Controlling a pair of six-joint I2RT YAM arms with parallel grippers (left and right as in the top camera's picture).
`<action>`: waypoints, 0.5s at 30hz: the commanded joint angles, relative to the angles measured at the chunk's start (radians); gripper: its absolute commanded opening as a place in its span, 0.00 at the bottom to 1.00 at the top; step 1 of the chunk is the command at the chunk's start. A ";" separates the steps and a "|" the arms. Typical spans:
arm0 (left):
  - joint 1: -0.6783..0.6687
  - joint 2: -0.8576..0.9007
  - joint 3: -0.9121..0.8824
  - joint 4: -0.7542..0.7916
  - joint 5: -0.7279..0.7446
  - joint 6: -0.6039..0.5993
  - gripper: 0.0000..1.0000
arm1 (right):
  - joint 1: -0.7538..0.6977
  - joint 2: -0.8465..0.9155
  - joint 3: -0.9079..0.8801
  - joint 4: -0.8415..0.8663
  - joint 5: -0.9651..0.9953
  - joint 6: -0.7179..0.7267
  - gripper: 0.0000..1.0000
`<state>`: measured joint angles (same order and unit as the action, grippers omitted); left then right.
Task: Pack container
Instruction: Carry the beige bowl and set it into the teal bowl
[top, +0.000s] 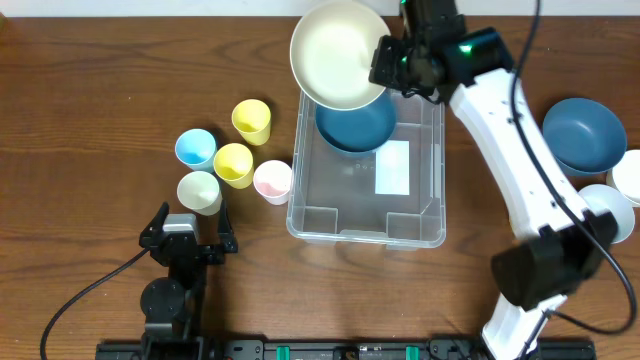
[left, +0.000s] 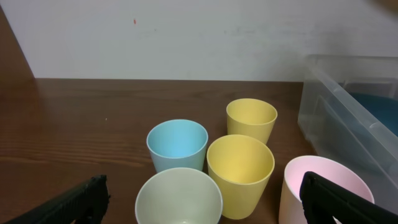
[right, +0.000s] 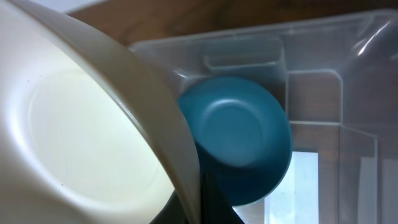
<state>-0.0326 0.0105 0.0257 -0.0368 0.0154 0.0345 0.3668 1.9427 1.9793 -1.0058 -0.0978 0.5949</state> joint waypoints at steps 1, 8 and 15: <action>0.003 -0.003 -0.022 -0.032 0.000 0.014 0.98 | 0.000 0.052 0.000 0.005 0.019 0.023 0.01; 0.003 -0.003 -0.022 -0.032 0.000 0.014 0.98 | -0.002 0.158 0.000 -0.001 0.020 0.037 0.01; 0.003 -0.003 -0.022 -0.032 0.000 0.014 0.98 | -0.010 0.228 0.000 -0.017 0.063 0.041 0.01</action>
<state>-0.0326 0.0105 0.0257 -0.0368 0.0158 0.0345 0.3630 2.1452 1.9789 -1.0203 -0.0719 0.6212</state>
